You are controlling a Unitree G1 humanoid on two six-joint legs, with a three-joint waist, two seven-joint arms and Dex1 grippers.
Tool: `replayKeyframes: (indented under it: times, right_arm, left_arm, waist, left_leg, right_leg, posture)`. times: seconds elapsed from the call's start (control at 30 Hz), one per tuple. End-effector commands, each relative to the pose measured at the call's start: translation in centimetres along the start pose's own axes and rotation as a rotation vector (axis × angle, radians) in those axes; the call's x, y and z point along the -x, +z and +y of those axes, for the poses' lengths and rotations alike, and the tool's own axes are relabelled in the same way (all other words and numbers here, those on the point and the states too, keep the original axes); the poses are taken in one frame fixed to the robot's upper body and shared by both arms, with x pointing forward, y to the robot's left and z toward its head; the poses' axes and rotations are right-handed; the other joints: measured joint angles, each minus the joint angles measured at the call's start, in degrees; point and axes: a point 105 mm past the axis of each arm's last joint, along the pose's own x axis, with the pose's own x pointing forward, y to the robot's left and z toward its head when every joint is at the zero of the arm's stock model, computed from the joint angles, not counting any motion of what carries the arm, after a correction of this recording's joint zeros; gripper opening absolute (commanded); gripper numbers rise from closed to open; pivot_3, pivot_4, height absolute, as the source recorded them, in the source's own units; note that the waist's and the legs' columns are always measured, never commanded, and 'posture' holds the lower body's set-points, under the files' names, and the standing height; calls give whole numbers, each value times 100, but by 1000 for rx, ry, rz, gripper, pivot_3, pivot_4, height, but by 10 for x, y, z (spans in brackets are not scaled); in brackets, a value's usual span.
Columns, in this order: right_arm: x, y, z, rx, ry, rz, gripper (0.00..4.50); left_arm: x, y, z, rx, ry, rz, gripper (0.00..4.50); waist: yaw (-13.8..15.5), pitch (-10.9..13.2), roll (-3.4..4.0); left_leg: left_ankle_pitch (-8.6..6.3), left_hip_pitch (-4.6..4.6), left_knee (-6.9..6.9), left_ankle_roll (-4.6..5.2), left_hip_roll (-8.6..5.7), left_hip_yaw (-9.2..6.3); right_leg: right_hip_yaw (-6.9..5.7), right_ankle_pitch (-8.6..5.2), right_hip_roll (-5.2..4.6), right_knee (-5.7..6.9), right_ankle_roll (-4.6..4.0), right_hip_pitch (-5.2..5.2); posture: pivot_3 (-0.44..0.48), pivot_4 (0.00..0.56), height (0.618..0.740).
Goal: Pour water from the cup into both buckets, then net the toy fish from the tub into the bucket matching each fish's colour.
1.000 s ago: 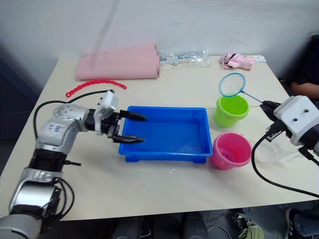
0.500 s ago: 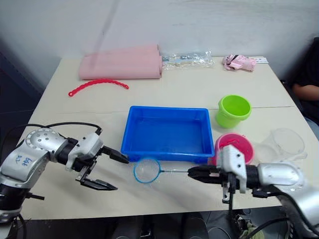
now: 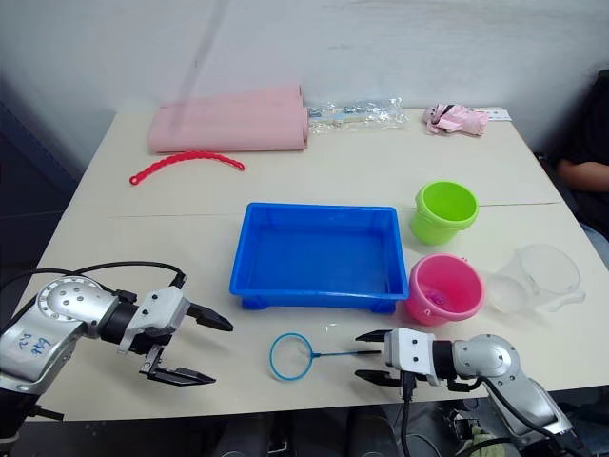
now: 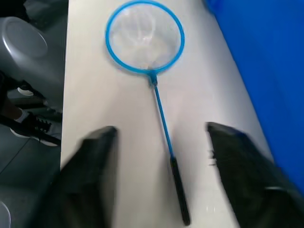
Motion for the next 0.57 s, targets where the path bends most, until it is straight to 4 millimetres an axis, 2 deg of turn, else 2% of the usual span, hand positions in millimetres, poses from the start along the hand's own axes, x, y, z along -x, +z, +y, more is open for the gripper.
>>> replayKeyframes:
  times: [0.03,0.07,0.23,0.37,0.47,0.57]
  right_arm:
    - [32,15,-7,-15,-79,7,4475]
    - [36,18,-6,-25,-87,7,4475]
    - [102,38,-1,-226,-230,49,4475]
    - [156,37,11,-367,-381,132,4475]
    - [178,33,16,-404,-452,180,4475]
    - [190,33,16,-423,-513,184,4475]
  left_arm:
    - [13,11,4,33,7,-44,4500]
    - [14,12,4,41,5,-48,4500]
    - [33,26,18,130,41,-159,4500]
    - [48,42,34,119,76,-226,4500]
    - [50,49,45,91,88,-242,4500]
    - [49,57,49,75,61,-268,4500]
  waist:
    - [43,6,15]
    - [32,5,13]
    - [47,5,16]
    - [62,5,12]
    - [86,1,6]
    - [147,-3,-1]
  left_leg:
    - [0,0,0,0,-2,-2]
    - [0,-1,0,1,-3,-2]
    - [0,7,-4,0,2,-5]
    - [0,7,-2,0,3,-6]
    - [-1,10,-2,2,2,-5]
    - [-8,10,-7,1,-2,-3]
  right_leg:
    - [0,0,-1,1,0,1]
    - [0,0,-2,1,0,1]
    - [0,0,3,-1,0,8]
    - [-1,-1,4,-2,-2,9]
    - [1,-1,4,-3,-1,12]
    - [4,-1,2,-8,-1,11]
  posture:
    - [0,150,738]
    - [0,150,738]
    - [0,150,738]
    - [0,150,738]
    - [0,150,738]
    - [0,150,738]
